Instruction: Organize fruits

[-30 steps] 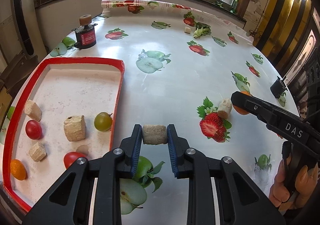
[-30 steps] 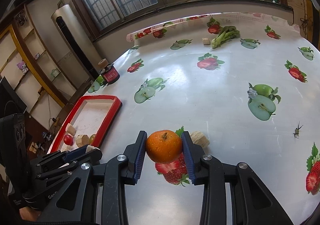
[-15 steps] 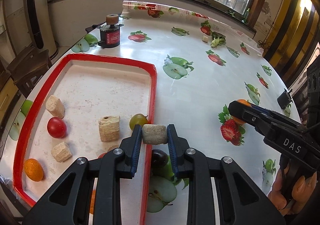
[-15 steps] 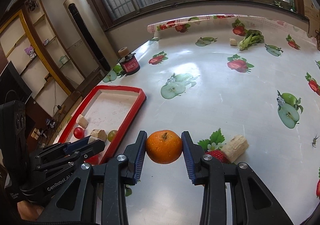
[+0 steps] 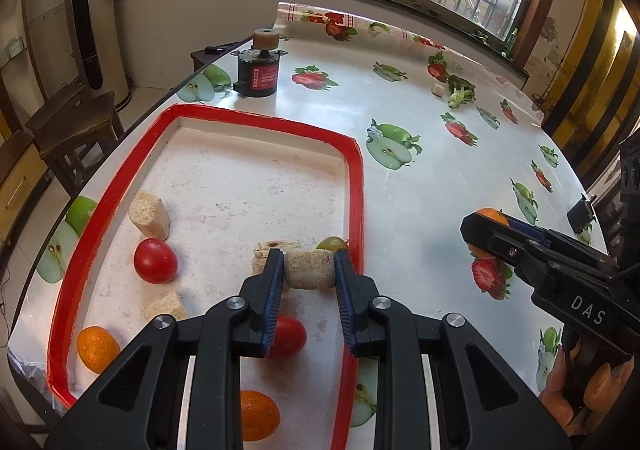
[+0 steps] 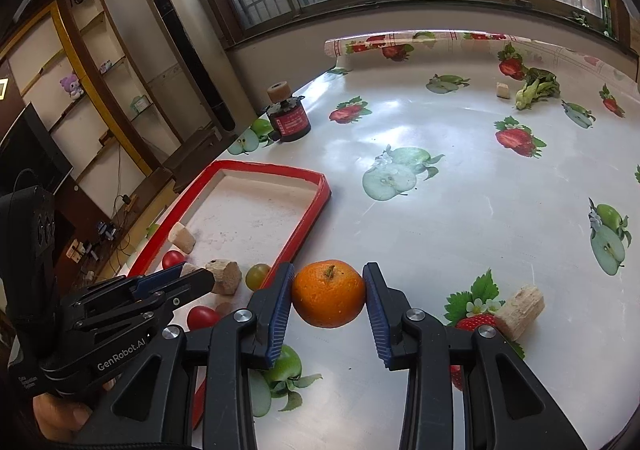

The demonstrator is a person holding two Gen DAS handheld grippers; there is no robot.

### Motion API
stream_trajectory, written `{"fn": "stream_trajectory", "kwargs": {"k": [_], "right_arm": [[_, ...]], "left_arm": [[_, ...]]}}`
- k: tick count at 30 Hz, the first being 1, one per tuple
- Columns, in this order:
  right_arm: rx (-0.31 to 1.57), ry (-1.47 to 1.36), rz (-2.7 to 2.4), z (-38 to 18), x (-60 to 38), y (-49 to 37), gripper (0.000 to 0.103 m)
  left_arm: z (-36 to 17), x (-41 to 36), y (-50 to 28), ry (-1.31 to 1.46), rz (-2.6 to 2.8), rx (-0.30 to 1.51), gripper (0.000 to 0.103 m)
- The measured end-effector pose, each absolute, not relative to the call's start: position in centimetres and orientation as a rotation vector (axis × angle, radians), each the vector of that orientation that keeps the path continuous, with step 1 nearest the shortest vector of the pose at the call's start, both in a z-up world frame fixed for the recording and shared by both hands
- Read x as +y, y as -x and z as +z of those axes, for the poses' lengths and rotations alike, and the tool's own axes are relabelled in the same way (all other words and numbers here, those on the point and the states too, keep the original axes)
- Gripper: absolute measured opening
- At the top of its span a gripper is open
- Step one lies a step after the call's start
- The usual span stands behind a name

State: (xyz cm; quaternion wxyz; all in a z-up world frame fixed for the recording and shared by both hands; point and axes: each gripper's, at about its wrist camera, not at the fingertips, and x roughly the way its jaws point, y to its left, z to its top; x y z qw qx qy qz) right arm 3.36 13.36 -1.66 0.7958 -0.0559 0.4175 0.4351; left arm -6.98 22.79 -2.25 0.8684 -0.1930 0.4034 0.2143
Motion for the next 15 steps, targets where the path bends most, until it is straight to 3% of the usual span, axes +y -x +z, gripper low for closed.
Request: {"fn": "stream_trajectory", "kwargs": {"k": [15], "right_arm": [[0.896,0.167,0.998,-1.7,17.4,-2.7,0.037]], "left_arm": [[-2.4,26.5,7.5,0.414,0.511,0.851,0.023]]}}
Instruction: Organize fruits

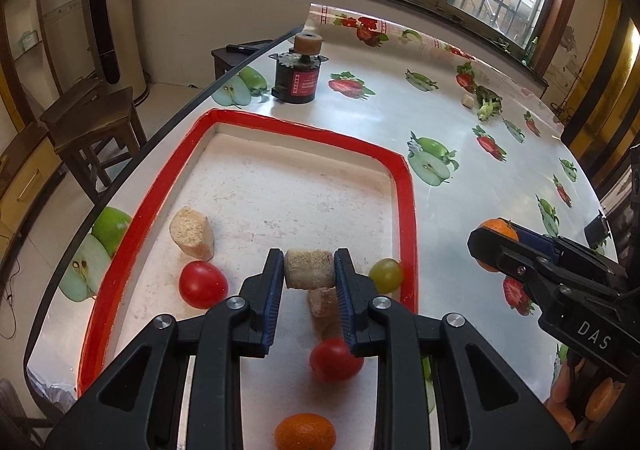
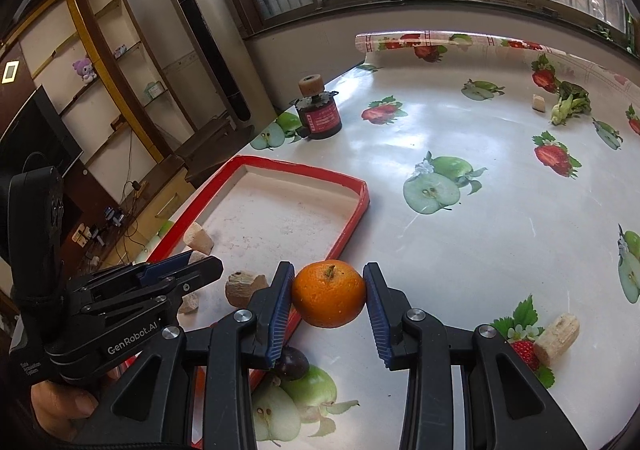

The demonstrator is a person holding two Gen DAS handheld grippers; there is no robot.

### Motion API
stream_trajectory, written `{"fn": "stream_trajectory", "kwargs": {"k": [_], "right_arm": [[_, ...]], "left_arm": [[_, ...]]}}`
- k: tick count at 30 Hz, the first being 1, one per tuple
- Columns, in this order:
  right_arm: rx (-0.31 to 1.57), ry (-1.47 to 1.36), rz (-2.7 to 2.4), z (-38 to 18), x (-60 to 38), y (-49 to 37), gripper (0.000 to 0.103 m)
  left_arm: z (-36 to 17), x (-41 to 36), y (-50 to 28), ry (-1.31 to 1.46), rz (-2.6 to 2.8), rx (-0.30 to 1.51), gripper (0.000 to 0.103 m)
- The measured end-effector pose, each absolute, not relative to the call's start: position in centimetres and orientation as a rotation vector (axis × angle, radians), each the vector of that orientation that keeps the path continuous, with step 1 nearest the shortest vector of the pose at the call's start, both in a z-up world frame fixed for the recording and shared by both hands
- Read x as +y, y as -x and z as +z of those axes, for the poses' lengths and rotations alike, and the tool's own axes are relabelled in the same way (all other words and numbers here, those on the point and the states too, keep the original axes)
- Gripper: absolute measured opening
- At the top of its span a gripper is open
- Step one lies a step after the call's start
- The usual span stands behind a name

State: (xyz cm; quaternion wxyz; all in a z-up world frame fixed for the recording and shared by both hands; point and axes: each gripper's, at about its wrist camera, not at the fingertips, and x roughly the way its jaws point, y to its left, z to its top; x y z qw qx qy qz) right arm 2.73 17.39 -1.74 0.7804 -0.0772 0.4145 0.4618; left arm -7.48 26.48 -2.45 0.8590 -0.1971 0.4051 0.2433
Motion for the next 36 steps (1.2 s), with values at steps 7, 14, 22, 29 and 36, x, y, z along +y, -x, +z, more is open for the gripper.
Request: {"fn": "stream_trajectory", "kwargs": {"k": [7,14,22,29,36], "right_arm": [[0.903,0.19,1.023,-2.3,19.7,-2.9,0.037],[0.915,0.241,1.047,-3.3,23.1,-3.0,0.037],[0.94,0.304,1.062,-5.0,26.5,-3.3,0.037],[0.958,0.349,1.076,-6.5,27.7,-3.1,0.038],[0.973,0.368,1.066,-7.4,28.0,-3.0,0.039]], "left_arm": [[-2.6,28.6,7.5,0.421,0.541,0.855,0.023],[-2.7,31.5,6.2,0.432,0.579,0.865,0.023],[-4.7,34.0,4.6,0.448,0.612,0.916,0.023],[-5.6,34.2,4.3,0.442,0.617,0.936,0.023],[-5.8,34.2,3.7,0.422,0.63,0.952,0.023]]}}
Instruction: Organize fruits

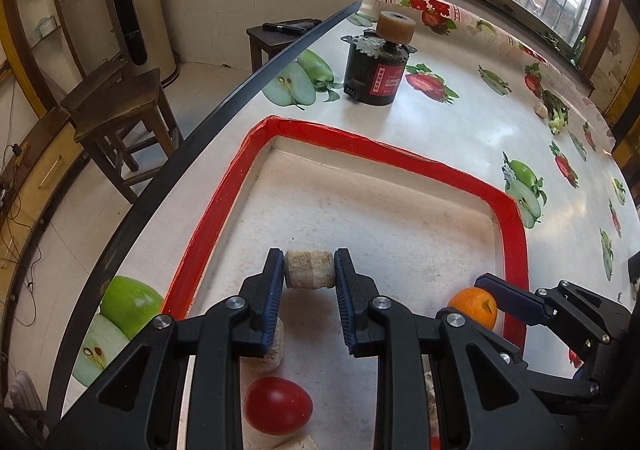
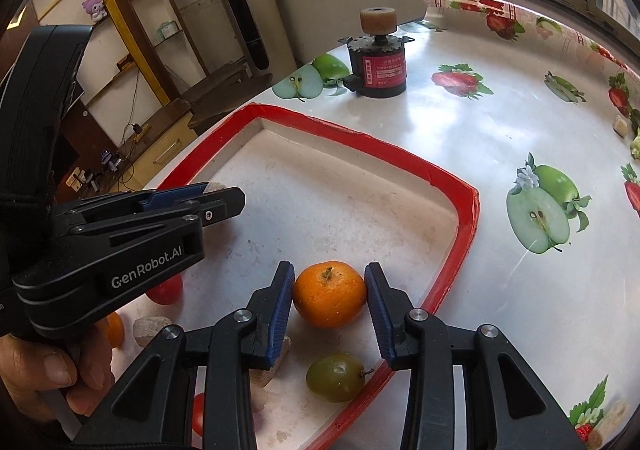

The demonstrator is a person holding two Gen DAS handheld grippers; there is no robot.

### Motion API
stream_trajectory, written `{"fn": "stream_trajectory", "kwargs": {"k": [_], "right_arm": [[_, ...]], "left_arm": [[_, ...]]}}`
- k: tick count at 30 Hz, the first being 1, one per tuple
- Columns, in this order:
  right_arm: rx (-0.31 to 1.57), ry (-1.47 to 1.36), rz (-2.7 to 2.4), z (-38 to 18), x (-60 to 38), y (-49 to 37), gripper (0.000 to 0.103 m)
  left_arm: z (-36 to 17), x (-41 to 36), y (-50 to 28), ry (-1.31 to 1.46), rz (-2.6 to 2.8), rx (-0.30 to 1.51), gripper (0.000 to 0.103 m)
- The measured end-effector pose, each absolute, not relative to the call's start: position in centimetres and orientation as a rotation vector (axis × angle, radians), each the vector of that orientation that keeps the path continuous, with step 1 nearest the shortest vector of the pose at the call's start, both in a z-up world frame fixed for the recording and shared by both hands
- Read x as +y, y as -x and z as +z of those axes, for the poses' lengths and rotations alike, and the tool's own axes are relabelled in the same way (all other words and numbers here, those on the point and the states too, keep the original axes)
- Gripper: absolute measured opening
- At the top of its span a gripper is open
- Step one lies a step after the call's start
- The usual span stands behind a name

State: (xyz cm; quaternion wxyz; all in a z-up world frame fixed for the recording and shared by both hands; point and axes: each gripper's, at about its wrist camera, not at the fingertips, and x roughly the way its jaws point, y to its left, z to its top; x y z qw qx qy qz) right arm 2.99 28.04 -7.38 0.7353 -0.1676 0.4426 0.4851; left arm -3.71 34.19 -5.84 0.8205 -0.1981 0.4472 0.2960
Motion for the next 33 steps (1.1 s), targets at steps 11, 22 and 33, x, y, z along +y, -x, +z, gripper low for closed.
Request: {"fn": "stream_trajectory", "kwargs": {"k": [11,22,33], "right_arm": [[0.902,0.378,1.069,-5.0,26.3,-2.1,0.053],[0.875,0.306,1.022,-3.0,20.8,-2.7,0.053],[0.866,0.227,0.954,-2.1,14.5,-3.5,0.053]], "left_arm": [[-5.2,34.0,4.4,0.428,0.655,0.947,0.025],[-2.7,30.4,6.5,0.4,0.624,0.882,0.041],[-1.0,23.3,7.2,0.372,0.481,0.851,0.041]]}}
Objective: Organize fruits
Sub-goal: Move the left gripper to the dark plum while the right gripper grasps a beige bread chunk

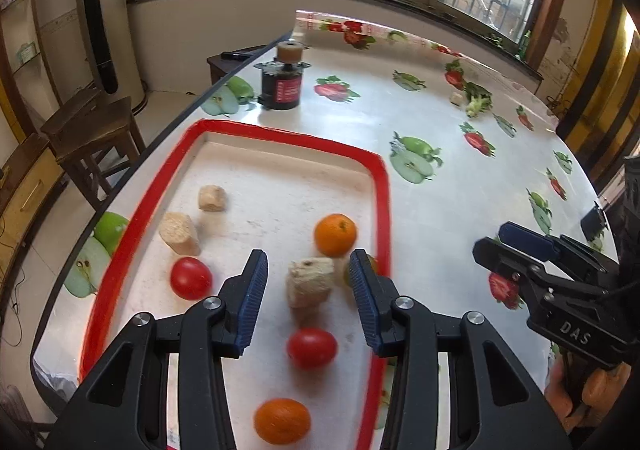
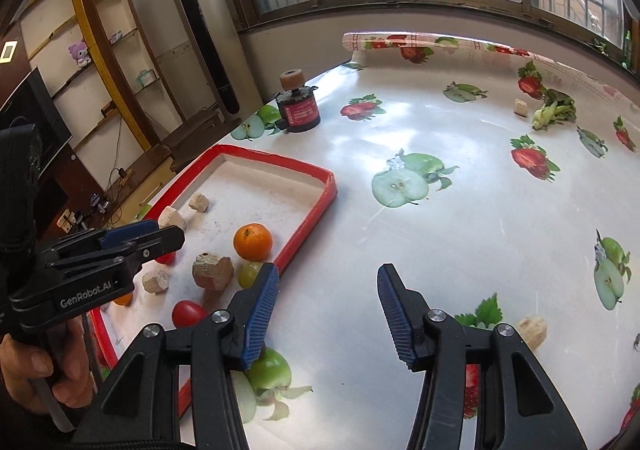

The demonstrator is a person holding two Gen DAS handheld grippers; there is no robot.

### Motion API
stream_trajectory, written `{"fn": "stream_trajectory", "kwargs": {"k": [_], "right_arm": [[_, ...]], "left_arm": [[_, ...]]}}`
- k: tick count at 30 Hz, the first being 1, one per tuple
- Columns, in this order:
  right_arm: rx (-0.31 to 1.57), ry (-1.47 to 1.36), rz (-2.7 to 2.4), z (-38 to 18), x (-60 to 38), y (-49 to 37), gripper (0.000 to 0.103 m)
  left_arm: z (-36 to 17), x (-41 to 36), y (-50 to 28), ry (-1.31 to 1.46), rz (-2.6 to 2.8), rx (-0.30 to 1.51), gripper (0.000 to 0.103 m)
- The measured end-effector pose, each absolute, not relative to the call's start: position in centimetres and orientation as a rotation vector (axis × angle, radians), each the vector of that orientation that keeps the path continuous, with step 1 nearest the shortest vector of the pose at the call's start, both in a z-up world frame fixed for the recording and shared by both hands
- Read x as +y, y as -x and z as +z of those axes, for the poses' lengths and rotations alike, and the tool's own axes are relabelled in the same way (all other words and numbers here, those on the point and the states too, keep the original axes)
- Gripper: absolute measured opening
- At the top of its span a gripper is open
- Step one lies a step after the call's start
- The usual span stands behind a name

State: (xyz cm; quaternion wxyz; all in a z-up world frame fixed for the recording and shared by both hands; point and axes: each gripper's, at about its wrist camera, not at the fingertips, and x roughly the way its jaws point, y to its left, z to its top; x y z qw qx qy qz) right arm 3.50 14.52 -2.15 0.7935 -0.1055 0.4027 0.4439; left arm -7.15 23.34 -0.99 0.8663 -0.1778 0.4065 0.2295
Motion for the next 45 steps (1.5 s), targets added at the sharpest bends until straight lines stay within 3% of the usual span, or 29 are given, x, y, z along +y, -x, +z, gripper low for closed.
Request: {"fn": "stream_trajectory", "kwargs": {"k": [21,28,45], "right_arm": [[0.85,0.113,0.822,-1.5,4.5,-5.0,0.053],[0.861,0.087,0.797,-2.1,2.6,-5.5,0.054],[0.917,0.123,0.733,-5.2,1.6,-7.0,0.054]], "left_arm": [[-3.1,12.0,7.8,0.335,0.263,0.942,0.04],[-6.3,13.5,8.2,0.365,0.335,1.027,0.04],[-5.4,16.3,4.8,0.317,0.405,0.959,0.037]]}}
